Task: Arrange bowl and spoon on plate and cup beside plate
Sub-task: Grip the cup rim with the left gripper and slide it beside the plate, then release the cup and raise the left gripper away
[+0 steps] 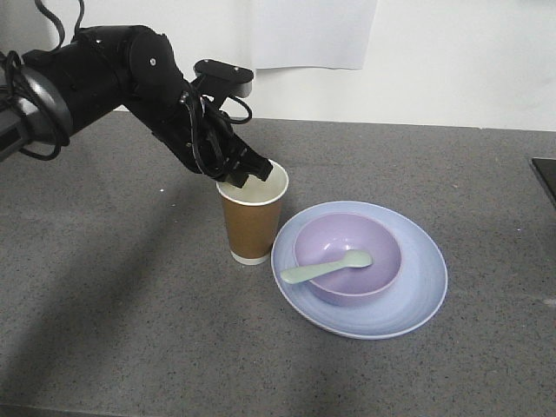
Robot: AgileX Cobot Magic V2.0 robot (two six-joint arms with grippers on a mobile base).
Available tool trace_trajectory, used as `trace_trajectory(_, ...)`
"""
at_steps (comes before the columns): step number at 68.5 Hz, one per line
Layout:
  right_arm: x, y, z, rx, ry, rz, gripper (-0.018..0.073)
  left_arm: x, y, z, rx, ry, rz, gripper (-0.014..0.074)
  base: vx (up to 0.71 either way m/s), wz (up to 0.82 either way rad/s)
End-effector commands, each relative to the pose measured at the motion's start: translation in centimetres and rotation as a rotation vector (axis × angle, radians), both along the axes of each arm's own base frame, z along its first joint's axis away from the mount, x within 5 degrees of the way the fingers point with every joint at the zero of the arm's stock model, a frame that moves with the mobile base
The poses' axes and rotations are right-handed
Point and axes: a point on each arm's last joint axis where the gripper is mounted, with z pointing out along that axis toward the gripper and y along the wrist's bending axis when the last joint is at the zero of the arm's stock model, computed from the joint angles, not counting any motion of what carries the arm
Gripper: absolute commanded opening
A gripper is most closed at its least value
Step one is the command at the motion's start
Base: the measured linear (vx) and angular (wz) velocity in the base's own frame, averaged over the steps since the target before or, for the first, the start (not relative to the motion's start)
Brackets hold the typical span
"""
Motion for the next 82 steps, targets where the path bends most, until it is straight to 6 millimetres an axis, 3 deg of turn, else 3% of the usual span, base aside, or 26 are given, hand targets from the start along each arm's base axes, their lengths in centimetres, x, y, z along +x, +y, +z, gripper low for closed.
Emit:
trace_trajectory(1, -0.1, 0.0, 1.2, -0.027, -0.088, 0.007, -0.0003, -0.8, 0.1, 3.5, -0.049, -0.098, 0.003, 0.0242, 0.00, 0.00)
trace_trajectory(16, -0.1, 0.0, 1.2, -0.027, -0.088, 0.007, -0.0003, -0.9, 0.4, 3.4, -0.018, -0.082, 0.021, 0.0402, 0.00, 0.00)
trace_trajectory(31, -0.1, 0.0, 1.2, -0.027, -0.088, 0.007, -0.0003, -1.0, 0.4, 4.7, -0.029, -0.105, 0.019, 0.0395, 0.00, 0.00)
trace_trajectory(56, -0.1, 0.0, 1.2, -0.027, -0.088, 0.007, -0.0003, -1.5, 1.7, 10.1, 0.036, -0.234, 0.038, 0.0362, 0.00, 0.00)
trace_trajectory(66, -0.1, 0.0, 1.2, -0.027, -0.088, 0.007, -0.0003, -1.6, 2.3, 12.5, 0.013, -0.318, 0.116, 0.0281, 0.00, 0.00)
trace_trajectory(78, -0.1, 0.0, 1.2, -0.027, -0.088, 0.007, -0.0003, -2.4, 3.4, 15.7, 0.006, -0.488, 0.146, -0.0006, 0.00, 0.00)
trace_trajectory(82, -0.1, 0.0, 1.2, -0.027, -0.088, 0.007, -0.0003, -2.9, 3.7, 16.7, -0.006, -0.531, 0.152, -0.0009, 0.00, 0.00)
